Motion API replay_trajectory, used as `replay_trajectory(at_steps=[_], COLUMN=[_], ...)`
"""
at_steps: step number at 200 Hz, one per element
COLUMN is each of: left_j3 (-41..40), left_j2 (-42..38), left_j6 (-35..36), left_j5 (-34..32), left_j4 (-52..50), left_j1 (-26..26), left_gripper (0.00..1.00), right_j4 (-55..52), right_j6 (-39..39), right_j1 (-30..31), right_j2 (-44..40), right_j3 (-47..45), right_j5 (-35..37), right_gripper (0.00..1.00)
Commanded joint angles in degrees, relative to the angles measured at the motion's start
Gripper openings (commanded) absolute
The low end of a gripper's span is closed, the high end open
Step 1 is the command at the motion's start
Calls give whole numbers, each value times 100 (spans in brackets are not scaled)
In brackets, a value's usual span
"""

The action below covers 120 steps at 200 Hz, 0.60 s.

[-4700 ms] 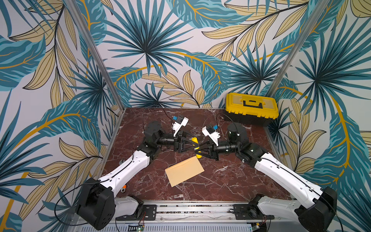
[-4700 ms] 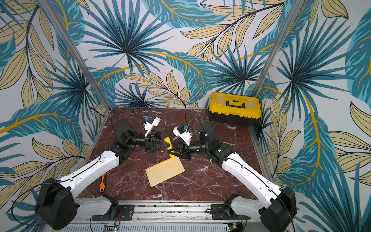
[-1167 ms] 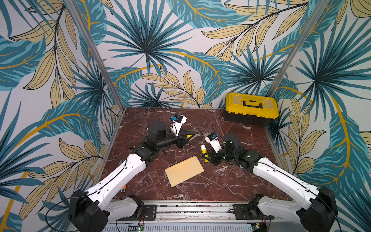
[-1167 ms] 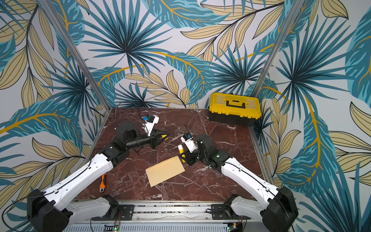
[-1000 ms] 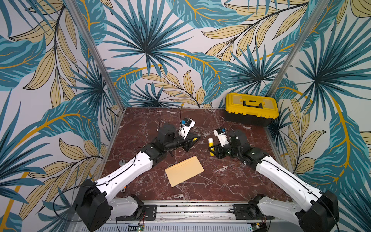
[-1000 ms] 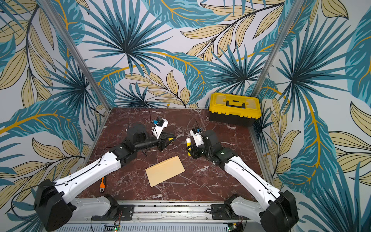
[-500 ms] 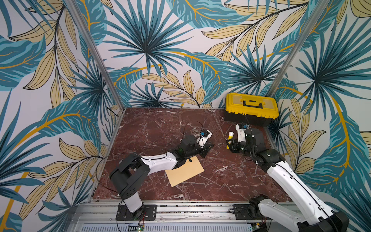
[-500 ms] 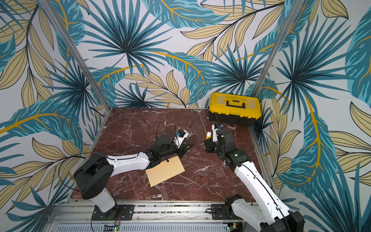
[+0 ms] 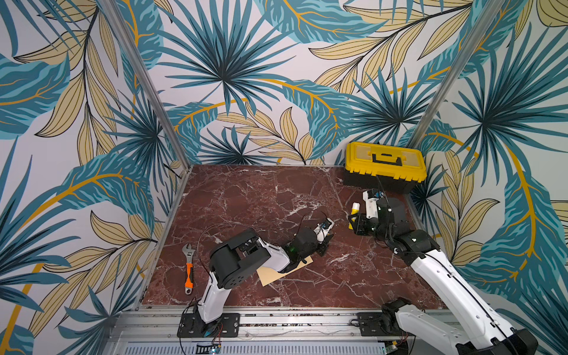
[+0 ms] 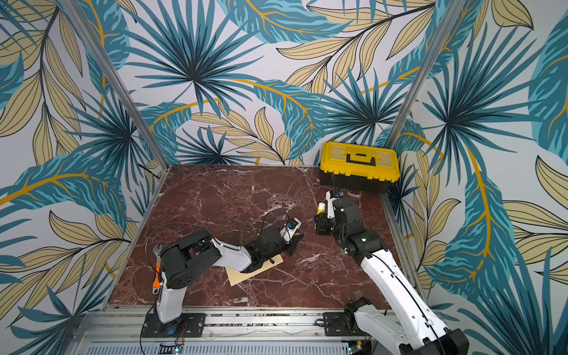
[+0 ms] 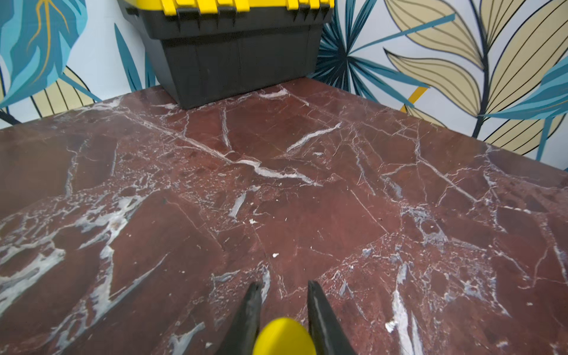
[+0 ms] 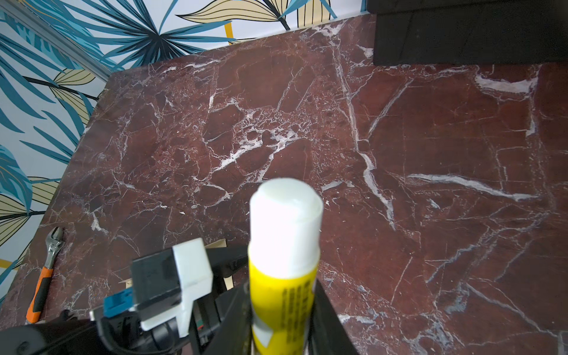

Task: Seal the envelope with a glue stick
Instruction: Place the lid at the center of the board.

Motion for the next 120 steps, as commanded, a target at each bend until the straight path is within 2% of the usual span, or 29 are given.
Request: replay_trajectory(at_steps=[1,73,120], left_j3=[92,397,441], left_j2=[134,720,793], left_j6=[-24,-191,-261], left_j5=[-515,-346,-340], left_j4=[-6,73,8], left_j1=[19,24,19], left_gripper=[8,16,18], right_j4=[-103,-64,6], right_j6=[66,97,148], right_j1=[-22,-22,-22], right_j2=[-91,-124,-126], right_j3=[-5,-120,-246], right_j5=[-19,-94,-169], right_gripper=[0,0,0])
